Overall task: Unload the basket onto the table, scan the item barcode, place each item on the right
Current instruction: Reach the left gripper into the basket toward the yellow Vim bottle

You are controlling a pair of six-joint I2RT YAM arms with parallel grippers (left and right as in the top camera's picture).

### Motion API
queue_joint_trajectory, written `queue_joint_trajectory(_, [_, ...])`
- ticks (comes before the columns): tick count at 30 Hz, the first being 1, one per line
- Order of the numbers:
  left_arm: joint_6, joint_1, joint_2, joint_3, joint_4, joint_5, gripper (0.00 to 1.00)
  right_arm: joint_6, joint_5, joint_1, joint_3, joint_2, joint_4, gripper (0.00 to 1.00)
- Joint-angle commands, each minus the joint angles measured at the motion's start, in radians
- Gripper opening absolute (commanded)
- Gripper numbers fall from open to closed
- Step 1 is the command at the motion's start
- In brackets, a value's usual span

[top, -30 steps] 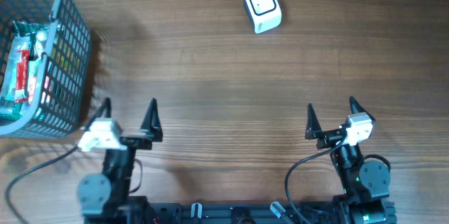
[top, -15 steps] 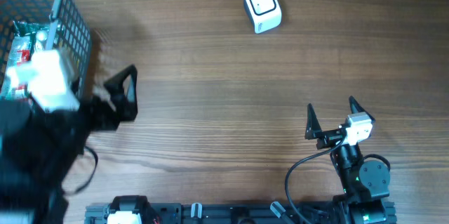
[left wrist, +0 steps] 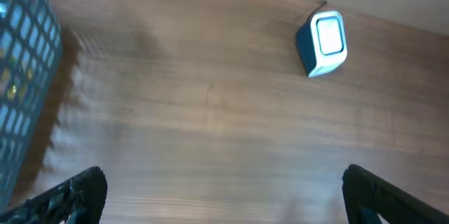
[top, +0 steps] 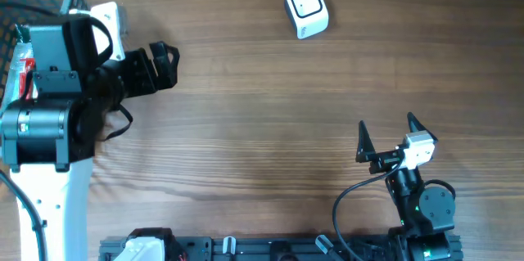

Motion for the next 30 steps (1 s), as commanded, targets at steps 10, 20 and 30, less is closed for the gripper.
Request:
queue_joint_trajectory(10, [0.097,0.176,-0.013,0.026,0.444,-0.373,1.00,0.003,0.005,-0.003,-0.001,-0.002,0.005,1.00])
queue_joint_trajectory(20, [0.134,0.609,0.134,0.026,0.506,-0.052,1.00,0.003,0.005,-0.003,-0.001,-0.002,0.005,1.00])
queue_joint_trajectory(30, [0.399,0.692,0.375,0.025,0.460,0.243,1.00,0.003,0.005,-0.003,-0.001,-0.002,0.005,1.00])
